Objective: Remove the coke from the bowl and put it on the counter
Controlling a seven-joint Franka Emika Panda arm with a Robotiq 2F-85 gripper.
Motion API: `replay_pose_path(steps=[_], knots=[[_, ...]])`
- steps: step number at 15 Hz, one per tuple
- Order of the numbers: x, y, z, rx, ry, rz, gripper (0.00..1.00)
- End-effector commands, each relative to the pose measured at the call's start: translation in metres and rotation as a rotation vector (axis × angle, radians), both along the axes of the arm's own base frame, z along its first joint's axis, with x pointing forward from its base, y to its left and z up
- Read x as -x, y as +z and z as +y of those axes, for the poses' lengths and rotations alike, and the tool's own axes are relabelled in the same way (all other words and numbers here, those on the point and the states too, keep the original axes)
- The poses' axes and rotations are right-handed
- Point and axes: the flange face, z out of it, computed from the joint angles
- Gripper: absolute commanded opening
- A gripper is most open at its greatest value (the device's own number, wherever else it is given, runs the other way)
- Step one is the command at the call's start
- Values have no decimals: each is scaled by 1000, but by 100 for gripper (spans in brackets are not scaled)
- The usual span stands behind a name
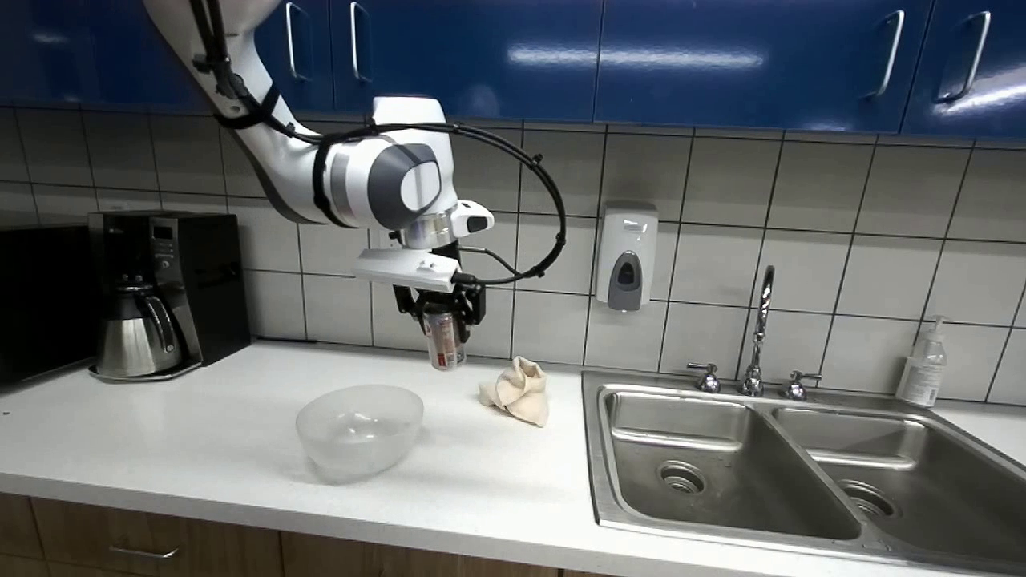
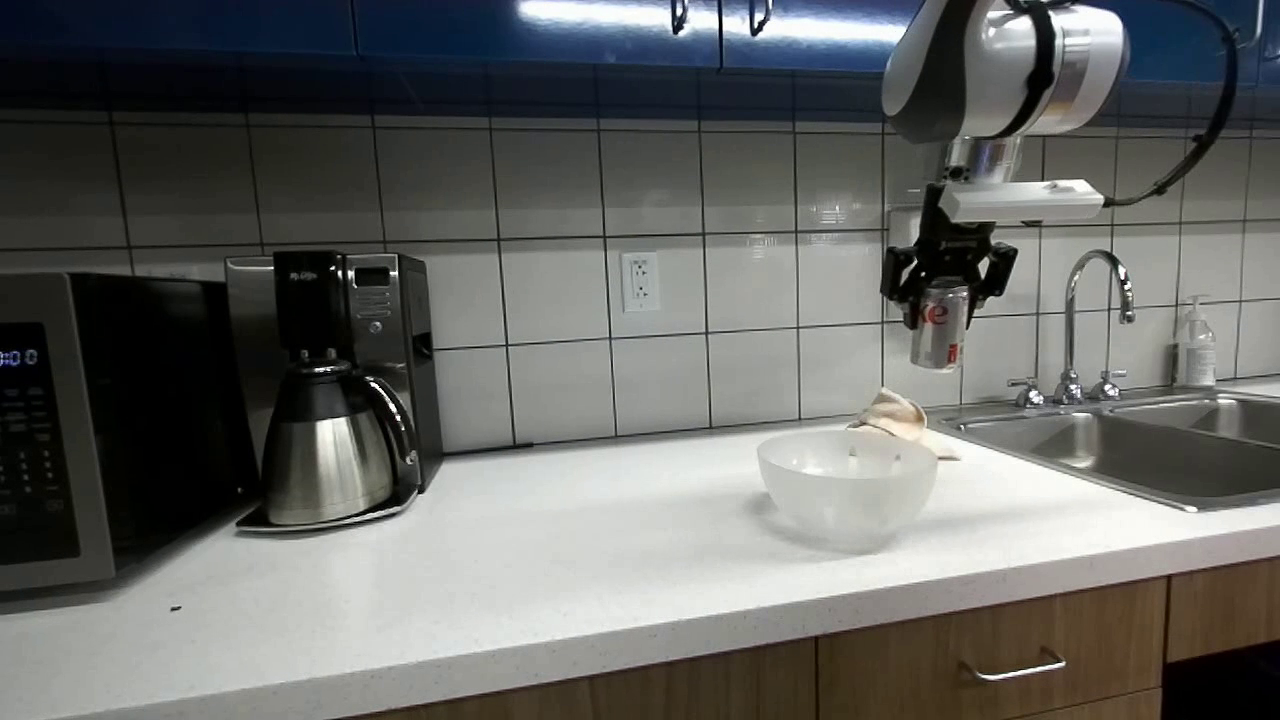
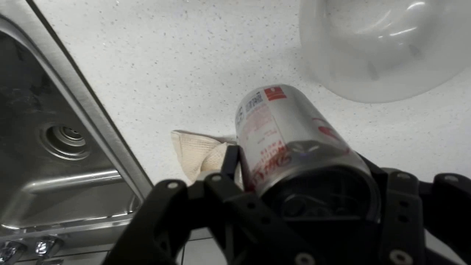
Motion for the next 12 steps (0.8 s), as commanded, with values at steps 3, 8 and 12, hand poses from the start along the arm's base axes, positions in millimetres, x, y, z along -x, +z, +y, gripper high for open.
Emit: replay_pose_path(steps=[3,8,12], knots=[[23,-16,-37,0,-10,31,42],[34,-70,-67,-35,-52,67,42],[37,-115,-85,-62,-83,94,42]])
